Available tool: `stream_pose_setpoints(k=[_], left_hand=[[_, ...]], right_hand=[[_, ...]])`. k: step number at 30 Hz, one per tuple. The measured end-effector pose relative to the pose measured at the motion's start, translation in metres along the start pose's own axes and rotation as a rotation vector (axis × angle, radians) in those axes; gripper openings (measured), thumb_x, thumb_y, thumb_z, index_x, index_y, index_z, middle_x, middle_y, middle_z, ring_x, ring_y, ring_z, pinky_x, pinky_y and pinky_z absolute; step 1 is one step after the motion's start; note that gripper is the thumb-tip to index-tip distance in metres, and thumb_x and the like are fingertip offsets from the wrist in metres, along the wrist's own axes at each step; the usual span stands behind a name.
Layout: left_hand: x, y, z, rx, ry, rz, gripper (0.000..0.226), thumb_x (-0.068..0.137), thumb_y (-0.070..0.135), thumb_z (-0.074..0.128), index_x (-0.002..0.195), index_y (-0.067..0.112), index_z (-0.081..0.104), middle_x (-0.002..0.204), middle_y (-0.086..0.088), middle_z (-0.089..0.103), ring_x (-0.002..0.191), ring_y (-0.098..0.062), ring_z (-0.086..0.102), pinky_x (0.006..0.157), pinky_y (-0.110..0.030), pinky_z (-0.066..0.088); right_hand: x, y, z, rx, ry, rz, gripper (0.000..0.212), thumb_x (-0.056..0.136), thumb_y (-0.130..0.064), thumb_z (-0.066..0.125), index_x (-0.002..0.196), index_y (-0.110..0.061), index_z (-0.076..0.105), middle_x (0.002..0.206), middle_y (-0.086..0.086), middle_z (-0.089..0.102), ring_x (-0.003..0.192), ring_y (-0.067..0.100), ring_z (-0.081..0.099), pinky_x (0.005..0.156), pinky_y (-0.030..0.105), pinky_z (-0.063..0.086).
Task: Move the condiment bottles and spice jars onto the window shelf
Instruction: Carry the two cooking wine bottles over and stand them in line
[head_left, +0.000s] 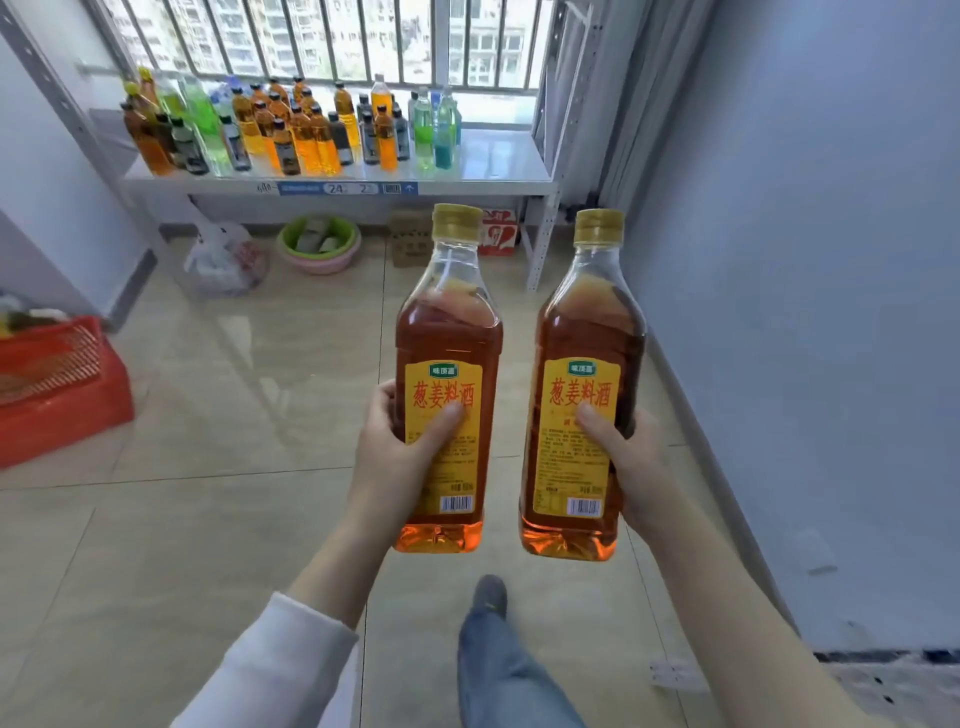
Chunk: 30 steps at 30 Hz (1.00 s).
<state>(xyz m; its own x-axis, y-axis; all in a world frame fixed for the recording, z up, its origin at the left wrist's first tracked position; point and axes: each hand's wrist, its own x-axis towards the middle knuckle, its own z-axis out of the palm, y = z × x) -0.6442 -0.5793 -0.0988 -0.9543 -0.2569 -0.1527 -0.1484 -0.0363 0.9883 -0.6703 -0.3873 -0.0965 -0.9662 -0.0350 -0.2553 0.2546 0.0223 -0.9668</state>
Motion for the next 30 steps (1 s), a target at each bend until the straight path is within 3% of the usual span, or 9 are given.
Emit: stream_pose_setpoints(k=[3, 8, 13, 18, 22, 30], left_hand=[[0.063, 0.013, 0.021, 0.009, 0.028, -0.003, 0.061, 0.063, 0.045, 0.063, 0.115, 0.019, 0.046, 0.096, 0.006, 0.064, 0.084, -0.008, 0.065, 0.059, -0.017, 0.053], [0.156, 0.039, 0.049, 0.025, 0.062, 0.011, 0.062, 0.063, 0.046, 0.063, 0.115, 0.018, 0.047, 0.095, 0.007, 0.064, 0.085, -0.008, 0.065, 0.062, -0.018, 0.053], [0.244, 0.060, 0.062, 0.042, 0.083, 0.032, 0.064, 0.061, 0.048, 0.063, 0.115, 0.019, 0.047, 0.096, 0.008, 0.064, 0.085, -0.007, 0.065, 0.064, -0.018, 0.054], [0.344, 0.081, 0.063, 0.048, 0.068, 0.047, 0.060, 0.064, 0.048, 0.062, 0.114, 0.021, 0.044, 0.094, 0.009, 0.063, 0.081, -0.005, 0.065, 0.057, -0.013, 0.052], [0.425, 0.105, 0.057, 0.042, 0.043, 0.082, 0.053, 0.069, 0.043, 0.064, 0.113, 0.022, 0.043, 0.093, 0.012, 0.062, 0.078, -0.001, 0.063, 0.054, -0.008, 0.049], [0.570, 0.144, 0.058, 0.007, -0.004, 0.079, 0.067, 0.057, 0.054, 0.063, 0.114, 0.022, 0.044, 0.100, 0.006, 0.064, 0.089, -0.007, 0.065, 0.070, -0.021, 0.053]], right_hand=[[0.065, -0.017, -0.009, -0.020, -0.020, -0.008, 0.051, 0.063, -0.047, 0.076, 0.103, -0.022, 0.058, 0.101, 0.005, 0.070, 0.092, 0.023, 0.069, 0.076, 0.040, 0.057], [0.168, -0.059, -0.014, -0.045, -0.062, -0.018, 0.057, 0.056, -0.045, 0.068, 0.107, -0.024, 0.054, 0.102, 0.000, 0.068, 0.091, 0.019, 0.068, 0.071, 0.034, 0.057], [0.259, -0.095, 0.003, -0.027, -0.065, -0.034, 0.051, 0.058, -0.044, 0.066, 0.104, -0.024, 0.055, 0.104, 0.003, 0.067, 0.096, 0.024, 0.066, 0.081, 0.044, 0.055], [0.353, -0.129, 0.025, -0.061, -0.060, -0.072, 0.061, 0.054, -0.046, 0.065, 0.108, -0.020, 0.054, 0.105, 0.003, 0.067, 0.096, 0.023, 0.066, 0.082, 0.043, 0.055], [0.425, -0.163, 0.048, -0.040, -0.062, -0.112, 0.050, 0.057, -0.042, 0.065, 0.102, -0.023, 0.054, 0.102, 0.002, 0.067, 0.096, 0.023, 0.066, 0.081, 0.041, 0.055], [0.559, -0.209, 0.080, 0.000, -0.011, -0.104, 0.050, 0.066, -0.042, 0.071, 0.108, -0.020, 0.056, 0.105, 0.004, 0.069, 0.095, 0.023, 0.068, 0.081, 0.042, 0.056]])
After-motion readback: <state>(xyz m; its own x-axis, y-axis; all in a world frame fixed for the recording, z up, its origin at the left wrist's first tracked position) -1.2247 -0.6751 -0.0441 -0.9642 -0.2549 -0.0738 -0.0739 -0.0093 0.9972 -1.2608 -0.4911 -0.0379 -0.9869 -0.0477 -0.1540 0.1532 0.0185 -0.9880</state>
